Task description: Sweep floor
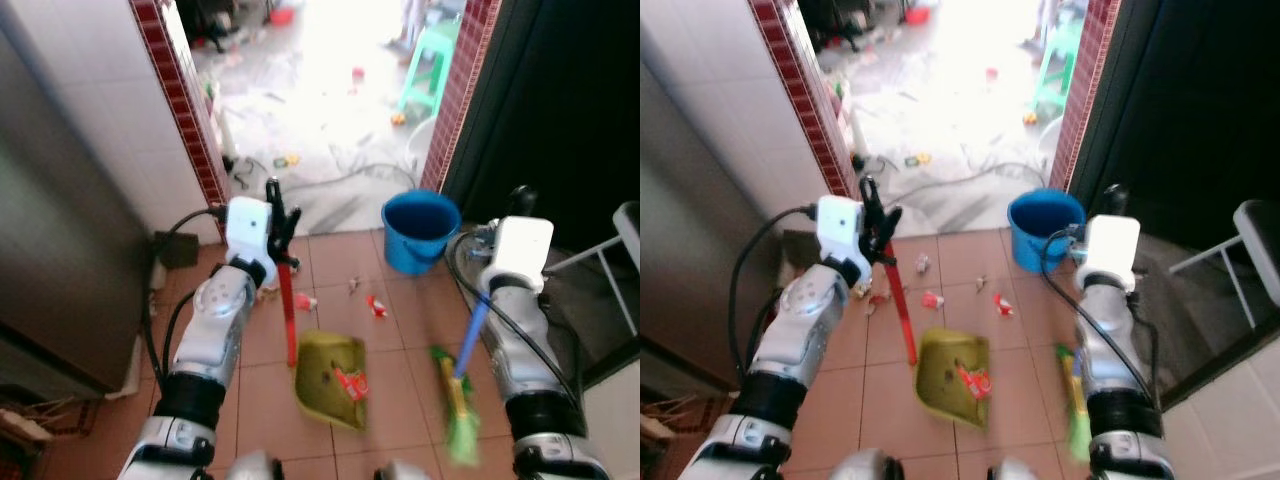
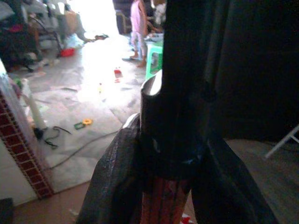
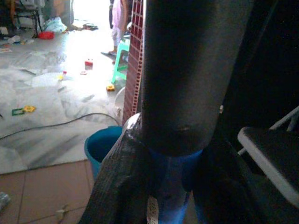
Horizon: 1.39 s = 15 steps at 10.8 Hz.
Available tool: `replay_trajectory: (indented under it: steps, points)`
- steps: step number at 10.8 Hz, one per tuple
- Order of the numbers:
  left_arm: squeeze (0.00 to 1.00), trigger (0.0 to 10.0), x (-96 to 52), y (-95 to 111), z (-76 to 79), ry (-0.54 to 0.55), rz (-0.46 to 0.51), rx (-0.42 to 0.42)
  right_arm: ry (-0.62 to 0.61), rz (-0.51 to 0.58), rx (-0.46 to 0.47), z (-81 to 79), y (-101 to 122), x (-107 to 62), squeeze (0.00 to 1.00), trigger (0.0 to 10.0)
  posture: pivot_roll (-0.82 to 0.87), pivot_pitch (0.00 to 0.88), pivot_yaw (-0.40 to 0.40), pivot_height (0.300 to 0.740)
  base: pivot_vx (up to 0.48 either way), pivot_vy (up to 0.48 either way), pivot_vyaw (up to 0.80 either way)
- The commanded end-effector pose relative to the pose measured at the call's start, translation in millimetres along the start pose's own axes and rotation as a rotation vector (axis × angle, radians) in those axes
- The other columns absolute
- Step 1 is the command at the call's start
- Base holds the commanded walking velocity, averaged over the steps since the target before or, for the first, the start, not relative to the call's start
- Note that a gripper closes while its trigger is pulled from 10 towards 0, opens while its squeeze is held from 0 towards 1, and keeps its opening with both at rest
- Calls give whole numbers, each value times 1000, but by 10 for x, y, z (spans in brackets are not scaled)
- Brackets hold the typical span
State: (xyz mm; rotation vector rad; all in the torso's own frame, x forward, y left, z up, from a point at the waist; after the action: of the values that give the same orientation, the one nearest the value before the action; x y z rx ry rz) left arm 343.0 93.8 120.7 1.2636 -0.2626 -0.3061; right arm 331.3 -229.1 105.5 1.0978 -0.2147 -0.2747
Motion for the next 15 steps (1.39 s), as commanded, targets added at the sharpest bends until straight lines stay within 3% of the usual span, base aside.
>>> replay_trajectory:
  steps: [1, 5, 8, 11, 15]
  points:
    - [0, 10000, 25, 141, 4, -5, 57, -13, 10, 27, -15, -20, 74, 6, 0, 10000, -102, 0, 35, 740, 0, 0, 0]
    - [0, 10000, -63, 49, -137, 62, 40, -35, 38, 30, 6, -40, 88, -24, 0, 10000, -104, 0, 26, 740, 0, 0, 0]
    - [0, 10000, -63, -78, -178, 123, 3, 33, 56, 13, 56, -66, 126, 7, 0, 10000, -109, 0, 26, 740, 0, 0, 0]
    - [0, 10000, -24, -261, -214, 177, -87, 54, 114, -40, 327, -191, 316, 51, 0, 10000, -115, 0, 26, 740, 0, 0, 0]
    - [0, 10000, 20, -301, -197, 183, -98, 73, 184, -110, 583, -258, 557, 121, 0, 10000, -122, 0, 28, 740, 0, 0, 0]
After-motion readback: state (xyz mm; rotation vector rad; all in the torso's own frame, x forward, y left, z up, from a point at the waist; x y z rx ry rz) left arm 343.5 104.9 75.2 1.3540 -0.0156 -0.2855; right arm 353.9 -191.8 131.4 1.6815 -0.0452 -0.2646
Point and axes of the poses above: a point about 5 cm out from each wrist's last joint towards the gripper, its own x axis pointing out of the wrist towards the gripper, its own y axis along the axis of the wrist's last joint, z = x × y, the point moved 2 cm from there along x, pointing out of the wrist towards the gripper, and after that the axes turned 15 degrees about -x, right-handed, at the moved point
